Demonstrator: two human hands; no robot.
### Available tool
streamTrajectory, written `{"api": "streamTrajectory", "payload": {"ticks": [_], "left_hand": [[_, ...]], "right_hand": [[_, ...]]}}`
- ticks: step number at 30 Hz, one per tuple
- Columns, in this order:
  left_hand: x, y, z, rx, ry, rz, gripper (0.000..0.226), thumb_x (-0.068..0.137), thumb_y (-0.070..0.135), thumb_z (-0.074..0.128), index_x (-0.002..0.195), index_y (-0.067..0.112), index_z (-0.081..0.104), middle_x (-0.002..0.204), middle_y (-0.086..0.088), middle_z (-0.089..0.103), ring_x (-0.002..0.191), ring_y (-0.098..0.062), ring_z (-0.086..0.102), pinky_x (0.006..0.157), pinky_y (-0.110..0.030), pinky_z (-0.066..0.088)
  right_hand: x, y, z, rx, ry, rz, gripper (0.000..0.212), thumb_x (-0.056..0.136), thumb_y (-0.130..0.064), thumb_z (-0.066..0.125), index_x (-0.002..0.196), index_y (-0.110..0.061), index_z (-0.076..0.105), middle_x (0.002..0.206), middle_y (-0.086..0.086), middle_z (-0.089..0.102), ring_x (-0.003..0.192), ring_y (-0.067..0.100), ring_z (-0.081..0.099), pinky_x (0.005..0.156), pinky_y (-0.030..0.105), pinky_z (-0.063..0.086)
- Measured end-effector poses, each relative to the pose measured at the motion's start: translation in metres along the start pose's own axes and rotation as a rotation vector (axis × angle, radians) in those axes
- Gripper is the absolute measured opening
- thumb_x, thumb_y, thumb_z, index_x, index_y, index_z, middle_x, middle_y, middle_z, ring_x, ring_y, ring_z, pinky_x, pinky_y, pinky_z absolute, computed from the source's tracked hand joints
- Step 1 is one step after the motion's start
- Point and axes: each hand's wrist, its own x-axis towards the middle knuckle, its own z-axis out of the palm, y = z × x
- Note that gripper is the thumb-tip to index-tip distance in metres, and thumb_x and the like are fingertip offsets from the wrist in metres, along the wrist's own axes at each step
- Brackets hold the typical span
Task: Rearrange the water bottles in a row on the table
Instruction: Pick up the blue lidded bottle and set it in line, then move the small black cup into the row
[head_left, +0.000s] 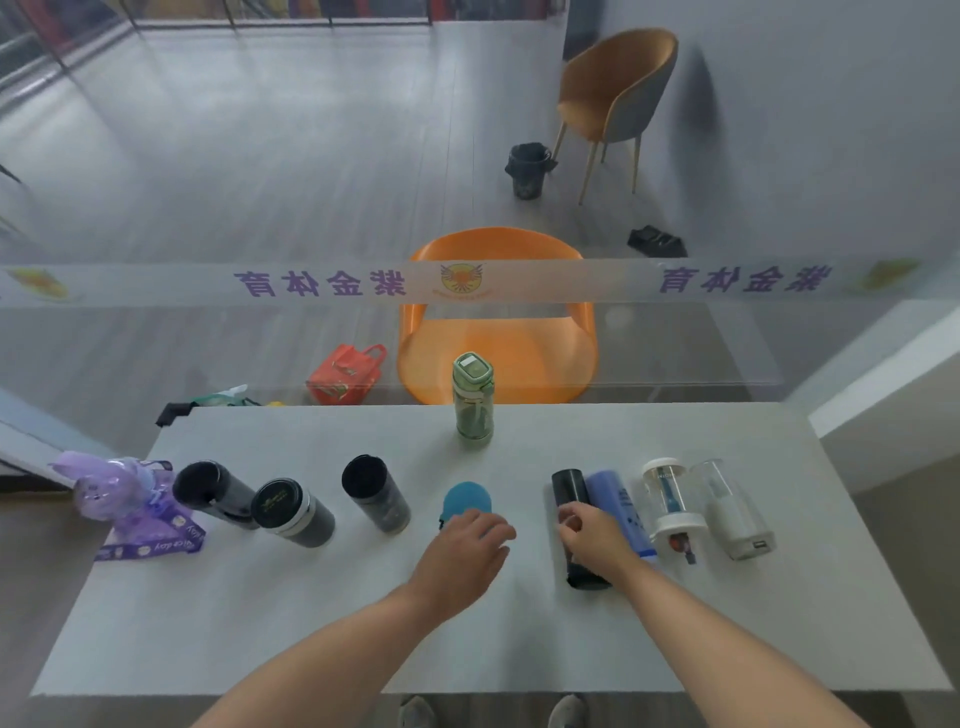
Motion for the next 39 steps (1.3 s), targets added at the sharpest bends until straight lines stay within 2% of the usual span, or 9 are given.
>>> {"api": "streamTrajectory", "payload": {"ticks": [4,8,15,20,24,26,29,33,39], "left_hand": [[0.003,0.027,0.029,-0.081,-0.139,-0.085,0.019,0.1,0.034,0.045,0.107,0.025,0.059,0.101,0.008,0.067,0.093,-0.012,0.053,0.083,-0.033,0.048],[0.005,0.044,0.067,-0.145,-0.279,-0.376,0.026,0.1,0.038,0.047,0.124,0.032,0.053,0.125,0.01,0.059,0.112,-0.012,0.052,0.097,-0.029,0.045],[0.018,0.055,0.129,-0.383,-0.328,-0.739,0.058,0.089,0.031,0.066,0.14,0.033,0.037,0.137,0.005,0.051,0.12,-0.017,0.052,0.1,-0.037,0.047],[0.023,0.052,0.15,-0.498,-0.184,-0.854,0.046,0.089,0.024,0.067,0.129,0.029,0.046,0.121,0.001,0.063,0.103,-0.018,0.059,0.09,-0.037,0.051],[0.017,0.061,0.138,-0.484,-0.114,-0.845,0.04,0.089,0.031,0.067,0.124,0.035,0.046,0.115,0.006,0.062,0.102,-0.013,0.057,0.089,-0.032,0.05],[0.016,0.067,0.122,-0.47,-0.096,-0.832,0.043,0.09,0.032,0.067,0.126,0.039,0.043,0.114,0.009,0.06,0.106,-0.012,0.055,0.092,-0.031,0.049],[0.019,0.074,0.093,-0.442,-0.056,-0.795,0.046,0.091,0.034,0.066,0.13,0.038,0.041,0.113,0.011,0.06,0.105,-0.009,0.053,0.092,-0.027,0.047],[0.026,0.077,0.06,-0.383,0.024,-0.668,0.046,0.09,0.038,0.066,0.129,0.036,0.041,0.108,0.011,0.058,0.098,-0.005,0.054,0.086,-0.025,0.05],[0.057,0.066,0.033,-0.122,0.046,-0.532,0.038,0.096,0.041,0.052,0.133,0.035,0.044,0.12,0.005,0.055,0.109,-0.014,0.048,0.088,-0.031,0.049]], "right_hand": [[-0.014,0.052,-0.009,-0.231,-0.006,0.019,0.046,0.095,-0.023,0.06,0.14,-0.017,0.053,0.132,0.004,0.063,0.119,0.021,0.06,0.099,0.032,0.048],[-0.02,0.075,0.004,-0.257,-0.062,0.026,0.052,0.096,-0.021,0.059,0.146,-0.022,0.045,0.143,0.002,0.053,0.125,0.021,0.056,0.106,0.034,0.045],[-0.005,0.095,0.026,-0.215,-0.091,-0.019,0.067,0.097,-0.017,0.06,0.154,-0.031,0.029,0.144,0.002,0.048,0.124,0.022,0.056,0.101,0.032,0.047],[0.01,0.101,0.037,-0.123,-0.144,-0.036,0.076,0.094,-0.016,0.06,0.152,-0.041,0.018,0.131,0.005,0.061,0.104,0.023,0.065,0.089,0.036,0.056],[0.005,0.093,0.028,-0.001,-0.132,-0.035,0.068,0.093,-0.029,0.068,0.149,-0.039,0.03,0.123,0.004,0.063,0.106,0.023,0.065,0.084,0.031,0.055],[0.0,0.084,0.013,0.079,-0.194,-0.006,0.07,0.09,-0.038,0.071,0.147,-0.043,0.031,0.119,-0.001,0.061,0.095,0.019,0.067,0.071,0.026,0.056],[-0.009,0.067,-0.009,0.154,-0.251,0.01,0.066,0.089,-0.034,0.07,0.145,-0.04,0.035,0.112,0.002,0.063,0.084,0.017,0.067,0.061,0.021,0.054],[-0.016,0.045,-0.025,0.294,-0.252,0.008,0.054,0.09,-0.036,0.067,0.139,-0.029,0.046,0.107,0.015,0.065,0.061,0.015,0.058,0.06,0.027,0.052],[-0.002,0.012,-0.032,0.442,-0.136,0.034,0.042,0.095,-0.033,0.064,0.132,-0.018,0.052,0.097,0.013,0.063,0.055,0.016,0.052,0.053,0.027,0.045]]}}
